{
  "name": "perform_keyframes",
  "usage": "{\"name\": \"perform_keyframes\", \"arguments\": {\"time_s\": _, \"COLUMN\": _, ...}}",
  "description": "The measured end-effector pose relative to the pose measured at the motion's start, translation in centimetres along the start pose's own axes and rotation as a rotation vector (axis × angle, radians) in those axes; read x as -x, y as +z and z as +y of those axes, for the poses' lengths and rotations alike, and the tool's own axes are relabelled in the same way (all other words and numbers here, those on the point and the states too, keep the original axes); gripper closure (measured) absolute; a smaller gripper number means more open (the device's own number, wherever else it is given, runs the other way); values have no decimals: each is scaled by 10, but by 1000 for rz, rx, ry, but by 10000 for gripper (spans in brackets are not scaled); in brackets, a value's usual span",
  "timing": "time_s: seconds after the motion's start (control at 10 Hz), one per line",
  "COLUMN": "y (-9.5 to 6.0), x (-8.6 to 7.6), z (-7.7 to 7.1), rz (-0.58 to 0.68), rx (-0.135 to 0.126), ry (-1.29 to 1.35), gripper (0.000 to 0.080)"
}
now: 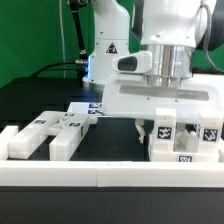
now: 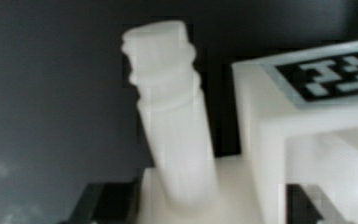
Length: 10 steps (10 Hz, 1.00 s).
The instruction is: Assemble chair
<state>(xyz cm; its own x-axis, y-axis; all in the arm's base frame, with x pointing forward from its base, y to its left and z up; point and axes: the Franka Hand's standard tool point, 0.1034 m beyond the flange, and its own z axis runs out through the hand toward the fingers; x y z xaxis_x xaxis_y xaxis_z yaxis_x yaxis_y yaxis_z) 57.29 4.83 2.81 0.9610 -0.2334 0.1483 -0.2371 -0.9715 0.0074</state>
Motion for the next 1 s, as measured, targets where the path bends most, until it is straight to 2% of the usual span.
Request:
{"name": "perform_keyframes", "arguments": {"time_s": 0.2, "y": -24, "x": -7, "z": 6, "rz": -23, "rx": -7, "ry": 6, "gripper": 469}}
{"name": "perform_keyframes", "arguments": {"time_s": 0.4, "y": -38, "x": -9, "z": 14, "rz": -75, "rx": -7, "ry": 3, "gripper": 469}}
{"name": "perform_keyframes", "arguments": {"time_s": 0.5, "y": -36, "x": -9, "z": 14, "rz": -66, "rx": -6, "ry": 2, "gripper": 469}}
{"name": "perform_keyframes", "arguments": {"time_s": 0.6, "y": -33, "x": 0, "z": 16, "rz": -137, "rx": 3, "ry": 0, "gripper": 469}}
{"name": "perform_keyframes", "arguments": {"time_s": 0.8, "y": -34, "x": -1, "z": 21, "rz": -269, "rx": 15, "ry": 8, "gripper": 469}}
{"name": "perform_keyframes", "arguments": {"time_s": 0.9, "y": -35, "x": 6, "z": 25, "rz": -375, "rx": 27, "ry": 9, "gripper": 469}}
{"name": "perform_keyframes", "arguments": {"time_s": 1.0, "y": -39, "x": 6, "z": 23, "rz": -453, "rx": 35, "ry": 8, "gripper": 469}}
